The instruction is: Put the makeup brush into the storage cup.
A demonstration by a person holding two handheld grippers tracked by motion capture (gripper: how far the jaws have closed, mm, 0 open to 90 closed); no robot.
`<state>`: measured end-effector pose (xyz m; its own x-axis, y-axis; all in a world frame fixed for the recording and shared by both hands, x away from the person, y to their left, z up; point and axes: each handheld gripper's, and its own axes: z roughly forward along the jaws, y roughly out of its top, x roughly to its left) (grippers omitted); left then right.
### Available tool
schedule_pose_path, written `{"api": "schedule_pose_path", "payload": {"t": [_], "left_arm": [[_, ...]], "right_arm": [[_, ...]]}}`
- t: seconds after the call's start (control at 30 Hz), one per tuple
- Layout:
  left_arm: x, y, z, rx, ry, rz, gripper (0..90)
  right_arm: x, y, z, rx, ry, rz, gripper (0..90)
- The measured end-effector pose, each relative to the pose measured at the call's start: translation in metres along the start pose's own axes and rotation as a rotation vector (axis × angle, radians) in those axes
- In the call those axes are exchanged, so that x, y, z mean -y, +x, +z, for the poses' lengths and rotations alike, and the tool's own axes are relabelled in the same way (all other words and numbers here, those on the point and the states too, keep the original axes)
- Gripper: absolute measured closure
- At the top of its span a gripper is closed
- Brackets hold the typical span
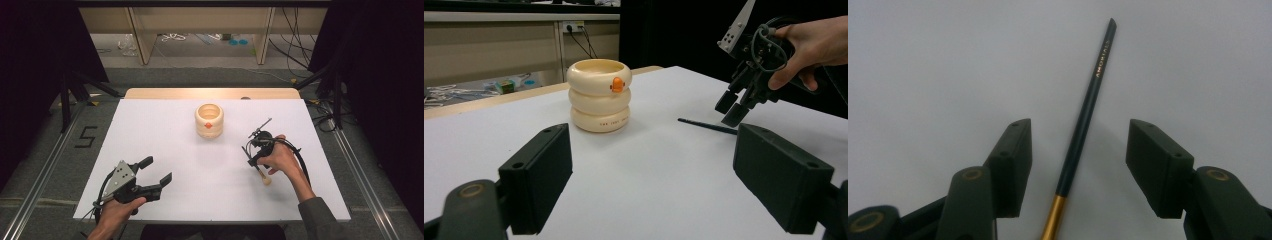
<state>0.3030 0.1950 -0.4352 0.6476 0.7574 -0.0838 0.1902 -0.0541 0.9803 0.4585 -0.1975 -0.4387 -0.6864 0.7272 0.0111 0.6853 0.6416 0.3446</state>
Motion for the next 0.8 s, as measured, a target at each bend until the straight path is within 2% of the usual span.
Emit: {"api": "schedule_pose_path", "payload": {"t": [0.17, 0.5, 0.67, 0.8], "left_arm": [[0.0, 0.0003, -0.0001, -0.002, -0.002, 0.0, 15.7], [-0.0001, 0.0003, -0.0002, -0.001, -0.003, 0.001, 15.7], [-0.0001, 0.0001, -0.0001, -0.001, -0.002, 0.002, 15.7], [-0.0001, 0.0003, -0.0002, -0.001, -0.002, 0.001, 15.7]], "right_arm": [[-0.0014, 0.0001, 0.0004, 0.004, 0.015, 0.009, 47.7], [-0.004, -0.001, 0.0058, -0.021, 0.06, 0.0, 56.4], [-0.0046, -0.0018, 0.0068, -0.015, 0.047, -0.005, 60.1], [-0.0047, -0.0046, 0.0093, -0.018, 0.067, 0.0, 62.1]]}}
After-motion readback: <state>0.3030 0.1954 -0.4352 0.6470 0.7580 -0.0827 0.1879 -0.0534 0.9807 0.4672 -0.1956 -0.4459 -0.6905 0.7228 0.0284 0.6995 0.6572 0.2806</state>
